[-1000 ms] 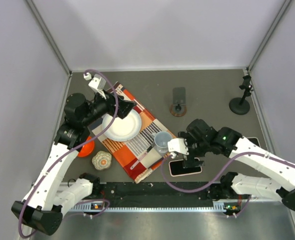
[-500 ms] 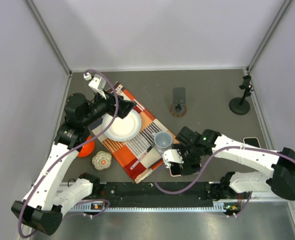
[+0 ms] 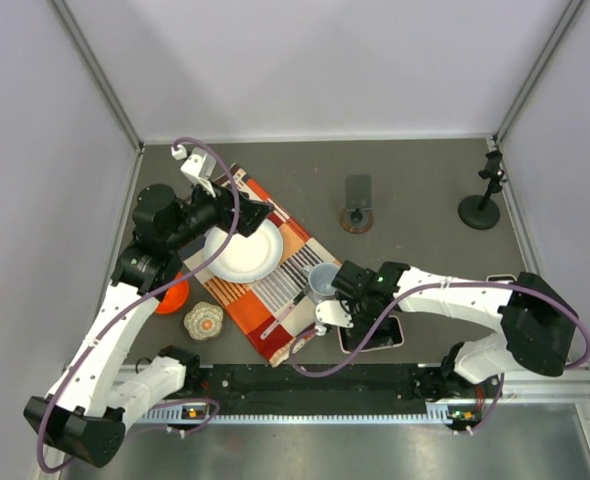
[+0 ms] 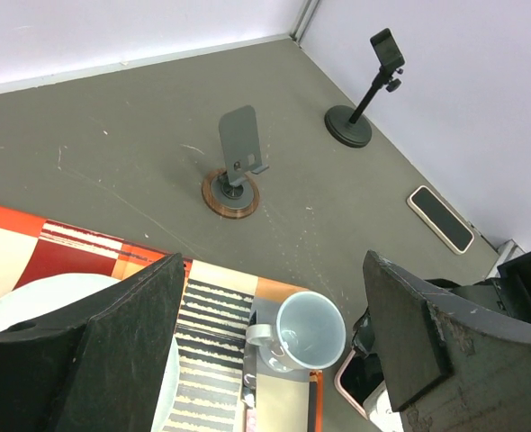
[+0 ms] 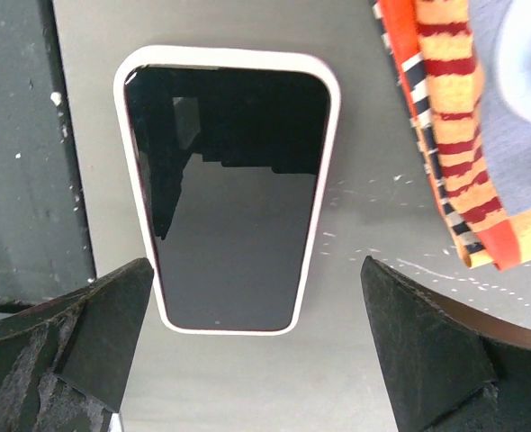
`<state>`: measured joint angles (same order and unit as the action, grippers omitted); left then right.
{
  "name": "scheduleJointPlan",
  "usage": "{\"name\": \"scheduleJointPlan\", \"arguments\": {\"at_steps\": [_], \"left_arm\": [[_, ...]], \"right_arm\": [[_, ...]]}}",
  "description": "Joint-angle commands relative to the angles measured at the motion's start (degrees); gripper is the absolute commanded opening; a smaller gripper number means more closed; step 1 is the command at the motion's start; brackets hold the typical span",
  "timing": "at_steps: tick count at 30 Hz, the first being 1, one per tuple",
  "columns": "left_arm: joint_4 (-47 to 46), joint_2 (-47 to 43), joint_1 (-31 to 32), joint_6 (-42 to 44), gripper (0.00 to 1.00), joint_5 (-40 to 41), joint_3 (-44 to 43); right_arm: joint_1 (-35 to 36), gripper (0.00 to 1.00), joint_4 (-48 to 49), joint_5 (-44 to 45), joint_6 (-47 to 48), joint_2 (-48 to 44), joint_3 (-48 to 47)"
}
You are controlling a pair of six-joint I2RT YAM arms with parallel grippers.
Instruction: Place the phone on the phone stand
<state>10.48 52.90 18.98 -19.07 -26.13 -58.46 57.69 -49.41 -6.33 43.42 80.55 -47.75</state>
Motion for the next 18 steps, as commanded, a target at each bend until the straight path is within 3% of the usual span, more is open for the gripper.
{"name": "scheduleJointPlan", "arguments": {"at_steps": [1, 18], "left_arm": [[-1.78, 0.27, 0.35, 1.05, 0.85, -0.50, -0.61], [-1.52, 1.24, 0.35, 1.14, 0.85, -0.76, -0.78]], "right_arm": [[2.42, 0.99, 5.11, 3.60, -3.43, 0.65, -0.94], [5.50, 0.99, 5.20, 0.00, -6.68, 0.22, 1.87]]}}
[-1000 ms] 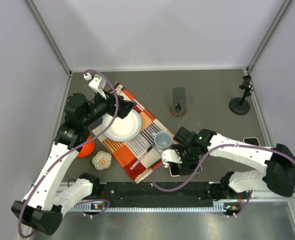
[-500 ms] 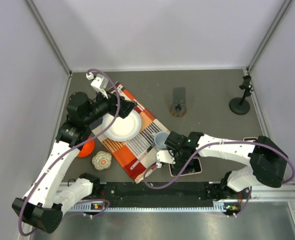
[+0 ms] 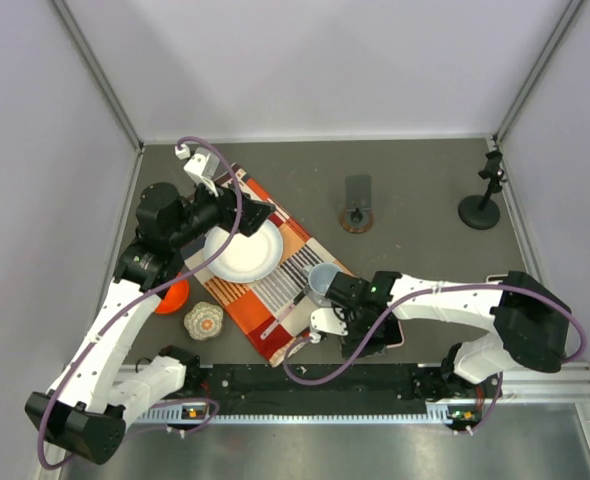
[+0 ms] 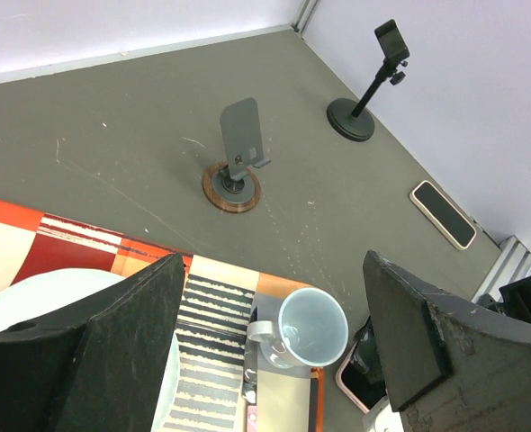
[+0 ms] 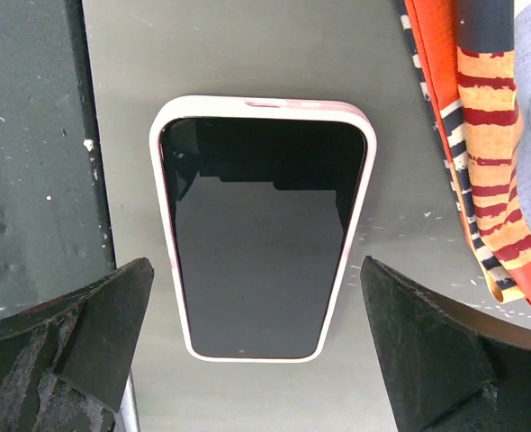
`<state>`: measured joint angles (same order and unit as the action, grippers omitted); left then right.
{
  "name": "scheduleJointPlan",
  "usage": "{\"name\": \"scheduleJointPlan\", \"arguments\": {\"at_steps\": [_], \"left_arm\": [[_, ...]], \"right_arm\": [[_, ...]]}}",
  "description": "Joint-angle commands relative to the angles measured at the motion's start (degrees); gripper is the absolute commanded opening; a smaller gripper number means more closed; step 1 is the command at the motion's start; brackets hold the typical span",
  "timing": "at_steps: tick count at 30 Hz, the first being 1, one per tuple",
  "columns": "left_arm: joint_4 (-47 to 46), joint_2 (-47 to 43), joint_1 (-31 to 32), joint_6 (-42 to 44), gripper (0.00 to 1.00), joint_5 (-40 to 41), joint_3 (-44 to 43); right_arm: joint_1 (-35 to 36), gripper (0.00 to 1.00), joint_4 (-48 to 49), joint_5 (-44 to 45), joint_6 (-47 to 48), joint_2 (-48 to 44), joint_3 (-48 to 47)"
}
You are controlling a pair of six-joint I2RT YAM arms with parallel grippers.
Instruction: Place the phone on the phone stand
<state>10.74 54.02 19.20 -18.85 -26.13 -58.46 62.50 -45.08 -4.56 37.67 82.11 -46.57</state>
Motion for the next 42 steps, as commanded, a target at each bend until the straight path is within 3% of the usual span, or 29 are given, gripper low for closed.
{"name": "scheduleJointPlan", "arguments": {"at_steps": [1, 24, 27, 32, 33, 34, 37, 42], "left_arm": [[-1.78, 0.12, 0.22, 0.92, 0.85, -0.76, -0.78], [-1.51, 0.38, 0.66, 1.01, 0.85, -0.59, -0.87], [-1.43, 0.47, 0.75, 1.18, 0.85, -0.41, -0.87], [-1.25, 0.56, 0.92, 1.36, 0.86, -0.24, -0.87], [-1.25, 0.56, 0.93, 1.36, 0.85, -0.15, -0.96], [-1.16, 0.56, 1.01, 1.45, 0.85, 0.02, -0.96], [-0.99, 0.74, 1.19, 1.71, 0.85, 0.29, -0.96], [-0.64, 0.65, 1.36, 1.89, 0.86, 0.55, -0.96]], "right_arm": [[0.78, 0.99, 0.87, -1.86, -0.93, -1.25, 0.69], [2.36, 0.99, 7.11, 4.38, -3.04, 4.55, 3.67], [2.36, 0.95, 7.46, 4.38, -2.43, 5.61, 3.76], [2.28, 0.73, 8.51, 3.50, -1.28, 8.15, 4.12], [2.28, 0.67, 8.78, 3.50, -1.28, 8.68, 3.85], [2.36, 0.54, 8.87, 2.89, -1.28, 8.86, 3.76], [2.36, 0.36, 9.92, 2.45, -1.11, 8.16, 3.94], [2.28, 0.15, 11.07, 4.38, -0.58, 5.70, 5.08]]}}
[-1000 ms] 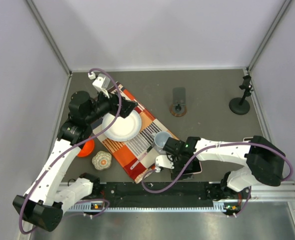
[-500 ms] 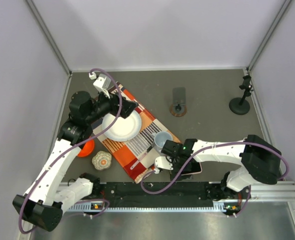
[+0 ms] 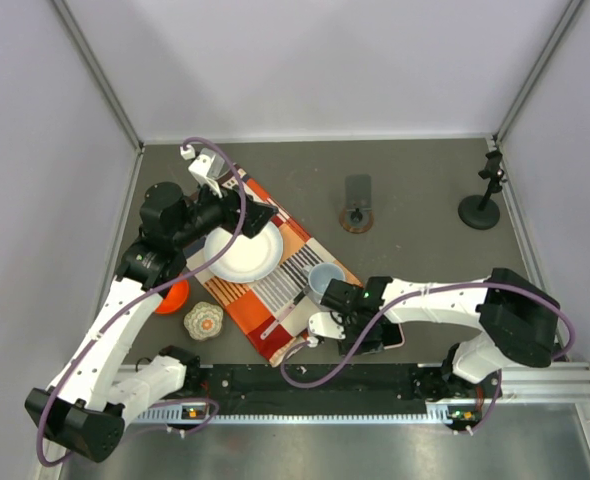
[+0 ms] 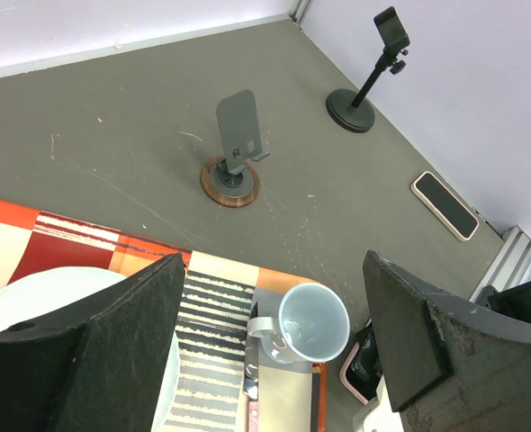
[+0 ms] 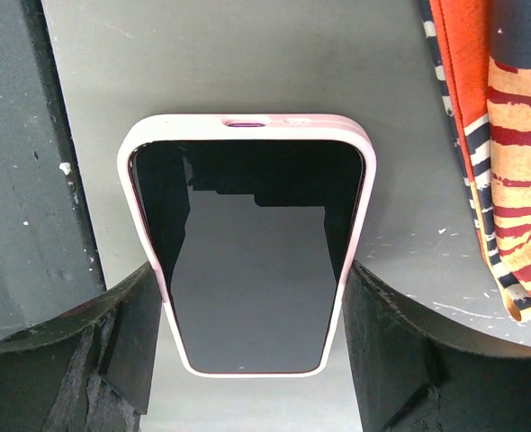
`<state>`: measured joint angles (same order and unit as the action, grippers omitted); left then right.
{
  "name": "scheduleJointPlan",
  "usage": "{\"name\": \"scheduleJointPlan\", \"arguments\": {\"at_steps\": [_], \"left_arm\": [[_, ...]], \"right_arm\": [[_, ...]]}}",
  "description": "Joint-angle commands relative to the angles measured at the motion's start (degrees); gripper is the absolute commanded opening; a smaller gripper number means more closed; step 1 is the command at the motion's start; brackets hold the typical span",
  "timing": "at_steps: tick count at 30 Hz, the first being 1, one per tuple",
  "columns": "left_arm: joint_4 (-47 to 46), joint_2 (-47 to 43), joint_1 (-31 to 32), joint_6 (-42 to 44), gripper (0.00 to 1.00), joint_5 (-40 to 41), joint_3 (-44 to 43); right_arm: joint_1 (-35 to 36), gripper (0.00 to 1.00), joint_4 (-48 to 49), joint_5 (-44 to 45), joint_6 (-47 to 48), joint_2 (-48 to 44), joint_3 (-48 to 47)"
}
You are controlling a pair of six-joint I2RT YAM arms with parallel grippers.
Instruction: Place the phone on the phone stand
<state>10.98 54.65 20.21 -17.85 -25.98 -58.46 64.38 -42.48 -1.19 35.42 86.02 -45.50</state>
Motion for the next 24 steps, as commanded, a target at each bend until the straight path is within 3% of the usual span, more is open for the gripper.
{"name": "scheduleJointPlan", "arguments": {"at_steps": [1, 3, 11, 24], "left_arm": [[-0.96, 0.01, 0.36, 0.88, 0.86, 0.49, -0.96], [-0.88, 0.10, 0.36, 0.97, 0.85, 0.40, -1.04], [-0.70, 0.19, 0.54, 1.23, 0.86, 0.84, -1.13], [-0.44, 0.19, 0.89, 1.41, 0.85, 1.19, -1.13]], "right_arm": [[0.48, 0.07, 8.47, 1.02, 1.93, 1.44, 4.10], [0.40, 0.00, 8.20, 2.33, 2.11, 1.52, 4.10], [0.48, 0.00, 7.68, 2.95, 2.29, -0.05, 4.01], [0.40, 0.00, 7.85, 5.94, 4.22, -13.42, 6.21]]}}
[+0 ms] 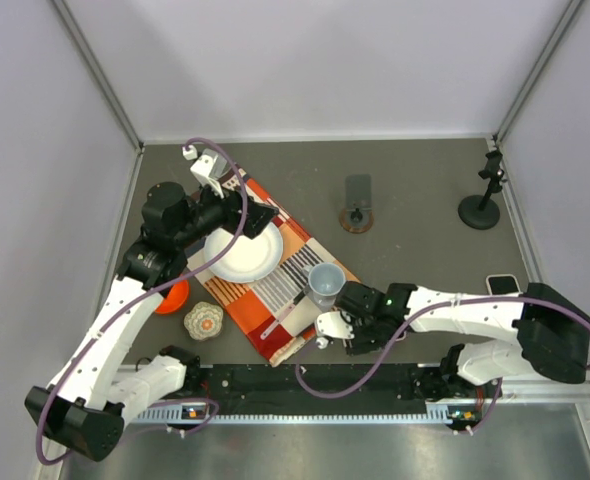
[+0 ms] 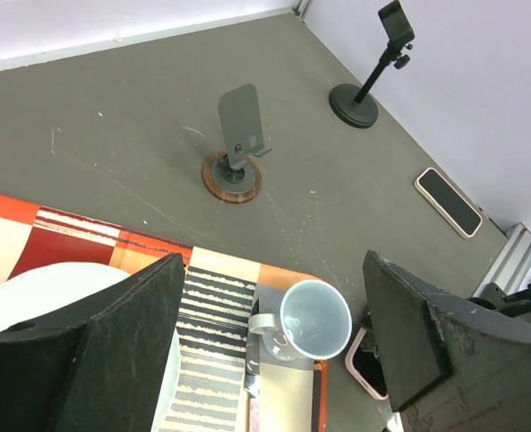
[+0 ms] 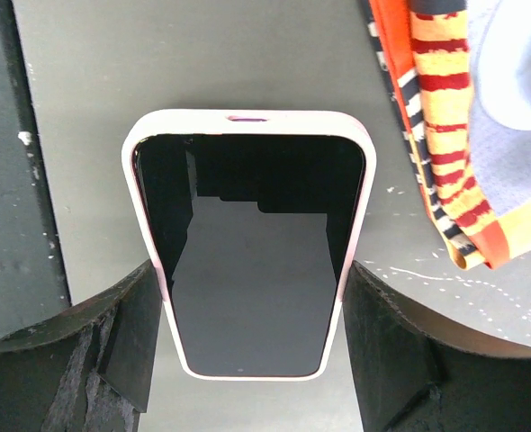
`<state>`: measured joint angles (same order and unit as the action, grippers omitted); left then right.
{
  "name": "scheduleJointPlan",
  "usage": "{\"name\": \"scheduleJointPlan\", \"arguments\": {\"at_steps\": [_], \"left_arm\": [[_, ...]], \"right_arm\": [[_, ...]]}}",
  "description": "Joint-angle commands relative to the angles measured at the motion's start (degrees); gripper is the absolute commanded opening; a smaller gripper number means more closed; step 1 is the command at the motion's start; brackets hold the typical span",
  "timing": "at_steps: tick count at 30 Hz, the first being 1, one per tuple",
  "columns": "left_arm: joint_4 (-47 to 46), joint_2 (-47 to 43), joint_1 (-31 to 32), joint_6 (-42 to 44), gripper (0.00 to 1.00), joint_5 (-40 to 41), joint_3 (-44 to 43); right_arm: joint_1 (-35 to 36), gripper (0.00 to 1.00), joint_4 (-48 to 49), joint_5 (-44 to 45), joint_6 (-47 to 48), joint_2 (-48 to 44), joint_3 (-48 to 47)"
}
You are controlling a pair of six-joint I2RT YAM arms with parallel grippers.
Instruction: Place the phone on the phone stand
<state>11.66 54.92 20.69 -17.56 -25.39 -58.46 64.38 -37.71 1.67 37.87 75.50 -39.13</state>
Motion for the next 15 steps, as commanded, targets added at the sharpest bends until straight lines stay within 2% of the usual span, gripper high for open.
{"name": "scheduleJointPlan", "arguments": {"at_steps": [1, 7, 15], "left_arm": [[-1.11, -0.07, 0.49, 1.21, 0.85, 0.69, -1.22], [-0.68, 0.63, 0.84, 1.48, 0.86, 0.43, -1.48], [-0.68, 2.30, 1.20, 0.86, 0.86, -2.03, -1.66]], "right_arm": [[0.48, 0.00, 3.09, 3.16, 1.77, -2.99, -0.15], [0.40, 0.00, 3.09, 5.09, 2.83, -6.15, 0.11], [0.40, 0.00, 3.00, 11.23, 3.53, -16.42, 0.82]]}}
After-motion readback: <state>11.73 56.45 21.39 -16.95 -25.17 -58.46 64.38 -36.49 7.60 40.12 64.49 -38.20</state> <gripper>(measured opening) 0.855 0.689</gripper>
